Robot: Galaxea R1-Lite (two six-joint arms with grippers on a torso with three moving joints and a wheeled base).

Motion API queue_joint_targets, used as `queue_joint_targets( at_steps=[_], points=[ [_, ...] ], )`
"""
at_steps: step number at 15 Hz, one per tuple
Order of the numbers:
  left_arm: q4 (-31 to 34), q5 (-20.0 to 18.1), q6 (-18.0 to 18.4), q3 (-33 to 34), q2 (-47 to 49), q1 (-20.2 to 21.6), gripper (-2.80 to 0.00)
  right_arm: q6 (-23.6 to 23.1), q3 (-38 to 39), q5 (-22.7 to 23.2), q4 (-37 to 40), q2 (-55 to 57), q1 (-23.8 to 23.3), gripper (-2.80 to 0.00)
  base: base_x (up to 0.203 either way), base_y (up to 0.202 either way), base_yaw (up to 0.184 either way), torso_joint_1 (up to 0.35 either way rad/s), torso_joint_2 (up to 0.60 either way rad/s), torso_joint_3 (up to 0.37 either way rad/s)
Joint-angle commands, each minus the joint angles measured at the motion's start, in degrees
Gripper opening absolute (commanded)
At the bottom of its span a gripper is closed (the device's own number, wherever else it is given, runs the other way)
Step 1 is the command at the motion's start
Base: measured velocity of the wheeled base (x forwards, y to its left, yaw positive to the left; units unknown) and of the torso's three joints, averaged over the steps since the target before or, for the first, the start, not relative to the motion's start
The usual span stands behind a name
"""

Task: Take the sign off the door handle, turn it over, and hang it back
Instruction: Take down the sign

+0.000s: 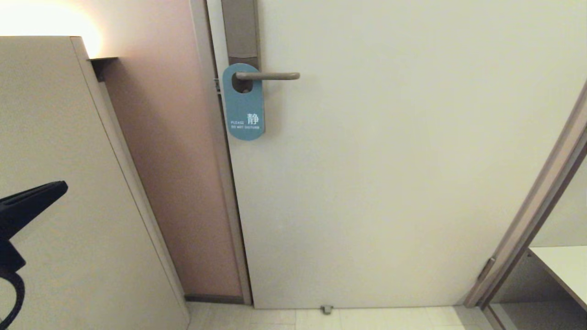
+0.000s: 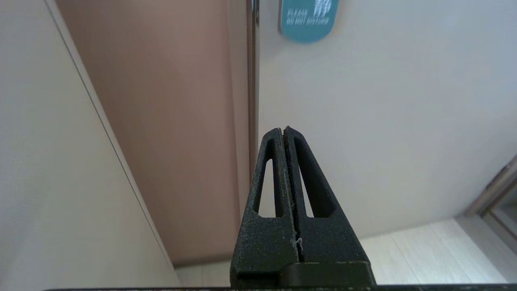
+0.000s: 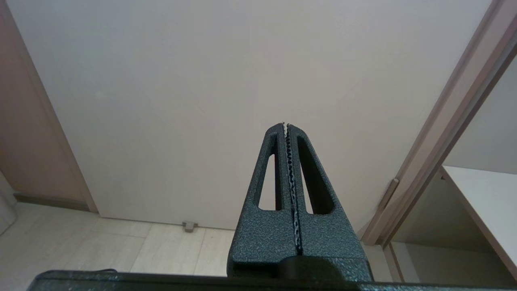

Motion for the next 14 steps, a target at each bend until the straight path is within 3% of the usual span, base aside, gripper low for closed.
queue_joint_targets(
  at_steps=[1,8,11,14],
  points=[
    [-0.2,-0.4,0.0,-0.6,4.9,0.7,-2.8,0.0,0.0,0.0,0.0,0.0,0.0,-2.8,0.0,0.0,0.0,0.0,0.0,0.0],
    [-6.1,-5.1,1.3,-1.9,14.6,5.0,-2.8,0.0,0.0,0.0,0.0,0.0,0.0,-2.8,0.0,0.0,0.0,0.0,0.0,0.0],
    [-6.1,-11.8,3.2,-1.9,14.6,5.1,-2.8,0.0,0.0,0.0,0.0,0.0,0.0,-2.8,0.0,0.0,0.0,0.0,0.0,0.0],
    [-6.1,-14.7,3.3,-6.3,17.9,5.1,-2.8,0.0,0.0,0.0,0.0,0.0,0.0,-2.8,0.0,0.0,0.0,0.0,0.0,0.0]
  ],
)
